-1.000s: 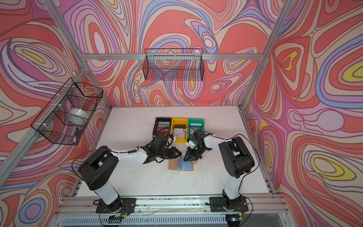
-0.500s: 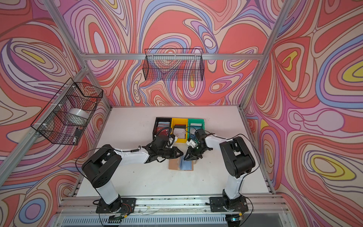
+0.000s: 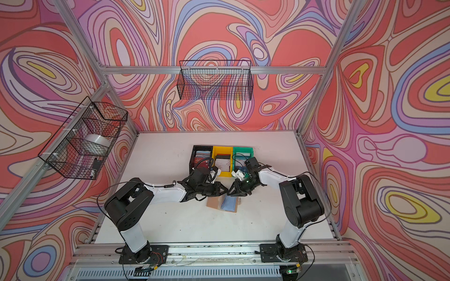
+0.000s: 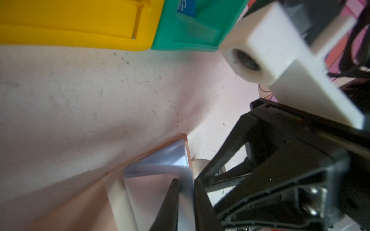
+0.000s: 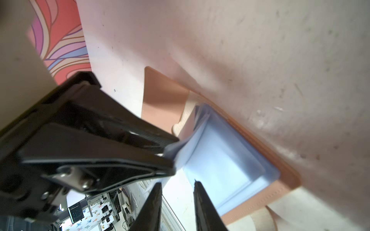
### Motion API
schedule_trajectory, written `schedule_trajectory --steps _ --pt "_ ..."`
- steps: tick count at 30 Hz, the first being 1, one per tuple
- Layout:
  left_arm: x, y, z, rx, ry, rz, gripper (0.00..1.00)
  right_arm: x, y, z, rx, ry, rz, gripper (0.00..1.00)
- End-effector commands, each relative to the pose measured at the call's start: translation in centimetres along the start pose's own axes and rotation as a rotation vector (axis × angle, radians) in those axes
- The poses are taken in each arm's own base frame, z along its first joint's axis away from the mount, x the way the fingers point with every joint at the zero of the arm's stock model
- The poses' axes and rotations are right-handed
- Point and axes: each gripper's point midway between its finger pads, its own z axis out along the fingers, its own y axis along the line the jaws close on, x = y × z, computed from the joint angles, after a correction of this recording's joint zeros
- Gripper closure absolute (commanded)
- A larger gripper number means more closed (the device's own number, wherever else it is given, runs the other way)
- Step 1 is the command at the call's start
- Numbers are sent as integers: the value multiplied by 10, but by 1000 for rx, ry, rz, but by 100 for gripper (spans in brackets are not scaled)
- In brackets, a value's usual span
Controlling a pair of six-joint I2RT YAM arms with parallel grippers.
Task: Take the credit cards out of the card holder
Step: Flip over the card slot on the card holder.
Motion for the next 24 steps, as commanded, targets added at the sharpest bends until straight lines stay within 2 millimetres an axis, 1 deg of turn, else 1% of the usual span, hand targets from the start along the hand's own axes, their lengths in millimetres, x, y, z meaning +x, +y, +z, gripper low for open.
schedule_trajectory --steps 1,7,15,19,24 --pt "8 12 6 -29 22 -27 83 4 6 -4 -23 6 -12 69" --pt "3 8 8 -20 19 -23 82 12 5 -3 -21 14 -8 69" --pt "3 6 6 -13 15 -21 82 17 4 -4 -14 23 -1 69" --pt "2 4 2 -22 9 -11 83 17 -4 -1 15 35 16 70" --pt "0 2 -9 -53 2 15 82 12 -6 8 12 48 18 72"
